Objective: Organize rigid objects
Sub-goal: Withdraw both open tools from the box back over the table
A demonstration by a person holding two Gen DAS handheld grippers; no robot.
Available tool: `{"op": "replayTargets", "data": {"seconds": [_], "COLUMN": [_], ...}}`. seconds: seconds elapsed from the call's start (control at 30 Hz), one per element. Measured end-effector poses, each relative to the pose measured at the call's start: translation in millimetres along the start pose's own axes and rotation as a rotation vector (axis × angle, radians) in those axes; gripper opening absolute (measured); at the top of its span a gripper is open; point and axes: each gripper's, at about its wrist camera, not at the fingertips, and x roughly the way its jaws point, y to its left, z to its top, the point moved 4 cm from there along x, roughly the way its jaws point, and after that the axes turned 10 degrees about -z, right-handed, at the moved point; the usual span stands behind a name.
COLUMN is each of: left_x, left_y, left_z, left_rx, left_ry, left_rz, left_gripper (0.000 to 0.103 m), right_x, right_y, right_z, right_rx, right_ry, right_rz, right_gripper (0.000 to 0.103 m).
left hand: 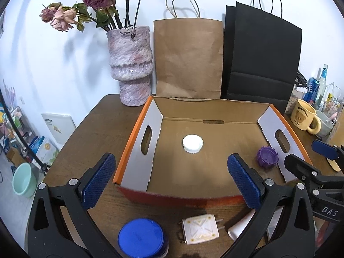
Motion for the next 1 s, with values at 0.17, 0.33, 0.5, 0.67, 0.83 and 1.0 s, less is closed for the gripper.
{"op": "replayTargets", "data": {"seconds": [0.17,0.33,0.5,0.67,0.83,1.0], "left_x": [-12,-25,-38,-50,-64,-76], "left_y": [1,0,-1,-4,-3,-7], "left_z": [-10,-19,-28,-39,-50,-59], "left_rx": [0.000,0.001,-0.001,0.014,0.009,0.014], "left_ry": [-0.005,-0.016,-0.024,-0.023,-0.028,-0.032], "left_rz": [0.007,0.002,-0.007,-0.009,-0.019,-0.030], "left_gripper": [0.103,0.103,0.103,0.103,0.103,0.103], "right_x": [-14,-24,-36,-51,-69,-82], "right_y": [2,3,3,4,7,5], "right_z": [-8,-17,-26,-35,-49,-66], "right_rx": [-0.006,0.000,0.002,-0.005,-0.013,-0.015], "right_ry": [-0.019,-0.033,-0.047,-0.067,-0.090,-0.089], "right_rz": [-0.001,0.002,0.001,-0.002,-0.008,-0.007], "right_gripper": [0.091,0.091,0.091,0.091,0.091,0.091]}}
